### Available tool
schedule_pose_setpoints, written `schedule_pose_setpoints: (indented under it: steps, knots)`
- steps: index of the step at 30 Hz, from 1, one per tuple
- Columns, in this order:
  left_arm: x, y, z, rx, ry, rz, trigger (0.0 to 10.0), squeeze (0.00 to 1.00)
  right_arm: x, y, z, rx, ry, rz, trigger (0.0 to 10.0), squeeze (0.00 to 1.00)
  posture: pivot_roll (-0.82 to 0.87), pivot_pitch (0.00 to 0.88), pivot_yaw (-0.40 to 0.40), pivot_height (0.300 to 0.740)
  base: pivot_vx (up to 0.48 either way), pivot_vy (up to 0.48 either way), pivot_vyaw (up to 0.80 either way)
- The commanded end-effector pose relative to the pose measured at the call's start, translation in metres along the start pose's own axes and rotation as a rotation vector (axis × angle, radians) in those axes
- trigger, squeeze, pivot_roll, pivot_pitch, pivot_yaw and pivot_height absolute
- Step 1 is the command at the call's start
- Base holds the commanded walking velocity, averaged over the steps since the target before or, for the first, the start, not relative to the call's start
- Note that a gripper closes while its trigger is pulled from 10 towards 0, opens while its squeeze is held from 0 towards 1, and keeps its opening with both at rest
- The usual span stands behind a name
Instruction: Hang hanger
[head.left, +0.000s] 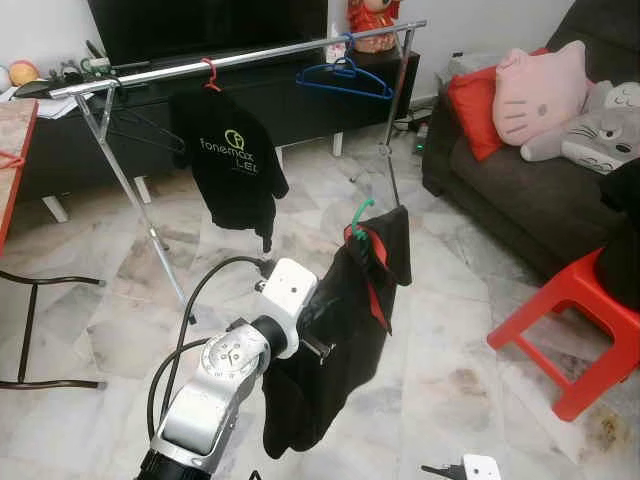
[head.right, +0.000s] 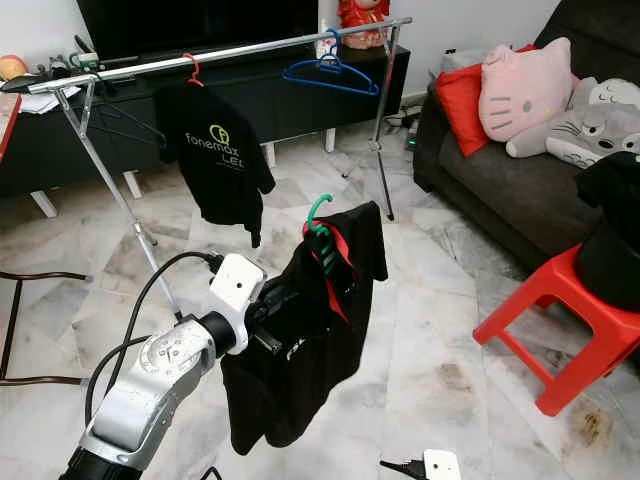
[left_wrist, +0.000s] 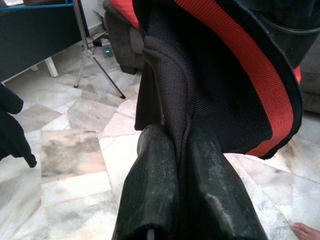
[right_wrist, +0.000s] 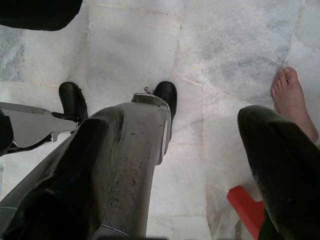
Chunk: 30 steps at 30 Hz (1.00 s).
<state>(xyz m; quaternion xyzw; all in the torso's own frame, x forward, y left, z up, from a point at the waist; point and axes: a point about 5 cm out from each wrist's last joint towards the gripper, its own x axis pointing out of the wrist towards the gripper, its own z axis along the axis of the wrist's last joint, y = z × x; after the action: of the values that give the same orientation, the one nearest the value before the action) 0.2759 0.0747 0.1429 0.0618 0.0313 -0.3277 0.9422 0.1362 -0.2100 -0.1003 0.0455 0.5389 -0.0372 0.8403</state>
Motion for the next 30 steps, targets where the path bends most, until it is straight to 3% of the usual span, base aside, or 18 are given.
schedule_pose_setpoints:
  steps: [1,30]
  knots:
    - [0.0006,-0.0067,0.0073,0.019,-0.034,-0.04,10.0,0.0,0.0005,0.0047,0.0054,0.023,-0.045,0.039,10.0,0.0,-0.02,0.0,-0.004,0.74,0.0,0.0,0.0]
    - [-0.0002,-0.0067,0.0068,0.021,-0.03,-0.041,10.0,0.0,0.0005,0.0041,0.005,0.009,-0.044,0.029,10.0,0.0,-0.02,0.0,-0.004,0.74,0.0,0.0,0.0]
